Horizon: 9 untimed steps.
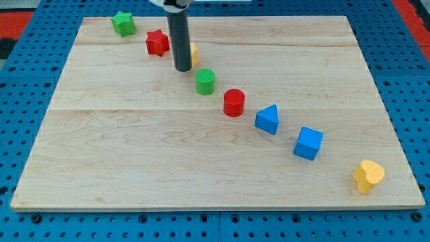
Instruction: Move the red star along with the yellow hexagon to the top center
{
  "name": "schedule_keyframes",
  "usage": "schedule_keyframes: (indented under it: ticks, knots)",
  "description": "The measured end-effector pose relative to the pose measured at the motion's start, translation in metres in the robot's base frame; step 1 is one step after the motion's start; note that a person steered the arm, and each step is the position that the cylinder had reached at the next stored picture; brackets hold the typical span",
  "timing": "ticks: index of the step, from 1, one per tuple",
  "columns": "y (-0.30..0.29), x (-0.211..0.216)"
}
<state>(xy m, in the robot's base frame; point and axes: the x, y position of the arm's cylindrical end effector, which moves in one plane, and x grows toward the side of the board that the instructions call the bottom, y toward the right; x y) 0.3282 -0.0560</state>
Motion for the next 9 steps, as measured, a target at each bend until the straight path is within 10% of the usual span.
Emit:
schedule_keyframes:
  ticks: [5,9]
  knots:
    - [-0.113,-0.038]
    - [-0.037,-0.063]
